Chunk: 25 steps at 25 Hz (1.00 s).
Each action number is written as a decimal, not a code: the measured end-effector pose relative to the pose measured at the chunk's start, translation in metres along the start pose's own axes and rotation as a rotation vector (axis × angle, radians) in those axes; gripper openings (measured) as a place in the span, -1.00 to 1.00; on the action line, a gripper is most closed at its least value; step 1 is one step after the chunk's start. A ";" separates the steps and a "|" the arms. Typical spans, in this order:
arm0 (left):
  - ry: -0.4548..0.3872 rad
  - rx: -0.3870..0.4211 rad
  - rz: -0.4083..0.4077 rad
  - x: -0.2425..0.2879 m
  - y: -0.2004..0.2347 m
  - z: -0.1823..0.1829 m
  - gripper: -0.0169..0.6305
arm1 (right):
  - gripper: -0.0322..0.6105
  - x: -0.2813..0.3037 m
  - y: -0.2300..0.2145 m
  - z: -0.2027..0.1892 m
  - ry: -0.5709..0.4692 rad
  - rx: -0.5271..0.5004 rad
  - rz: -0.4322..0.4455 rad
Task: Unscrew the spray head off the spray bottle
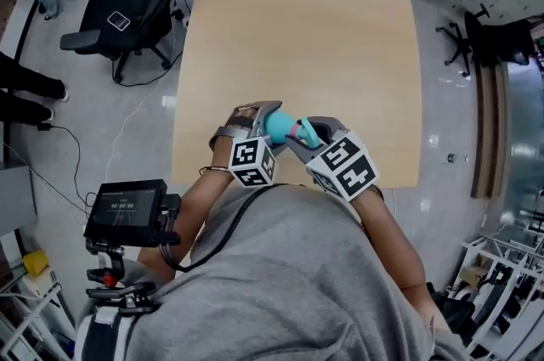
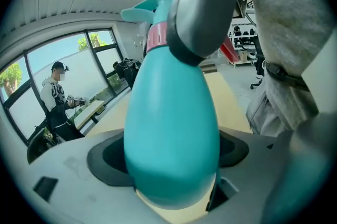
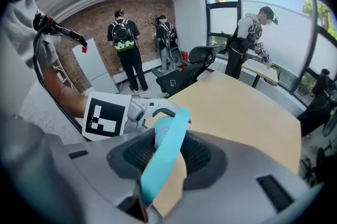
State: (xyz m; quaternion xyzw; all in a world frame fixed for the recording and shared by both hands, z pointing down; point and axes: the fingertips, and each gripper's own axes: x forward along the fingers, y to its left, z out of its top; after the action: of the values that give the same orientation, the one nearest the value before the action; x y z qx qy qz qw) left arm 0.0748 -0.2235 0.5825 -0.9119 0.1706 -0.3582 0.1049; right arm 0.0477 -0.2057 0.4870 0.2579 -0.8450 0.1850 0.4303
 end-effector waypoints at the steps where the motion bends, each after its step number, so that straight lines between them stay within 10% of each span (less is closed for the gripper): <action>1: -0.010 -0.004 -0.011 -0.001 -0.001 0.000 0.36 | -0.42 0.000 0.001 0.000 0.004 -0.010 0.003; 9: -0.074 -0.030 -0.167 -0.006 -0.022 0.003 0.36 | -0.44 0.000 0.024 0.000 0.067 -0.374 0.064; 20: -0.134 -0.023 -0.348 -0.012 -0.053 0.006 0.36 | -0.45 -0.009 0.035 -0.038 0.241 -1.658 0.141; 25: -0.130 -0.085 -0.285 -0.008 -0.035 0.004 0.36 | -0.44 -0.005 0.020 -0.022 0.158 -1.534 -0.005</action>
State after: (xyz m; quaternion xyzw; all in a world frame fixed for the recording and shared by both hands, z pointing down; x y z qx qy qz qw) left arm 0.0803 -0.1875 0.5851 -0.9518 0.0474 -0.3020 0.0254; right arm 0.0524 -0.1769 0.4934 -0.1246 -0.7029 -0.4358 0.5482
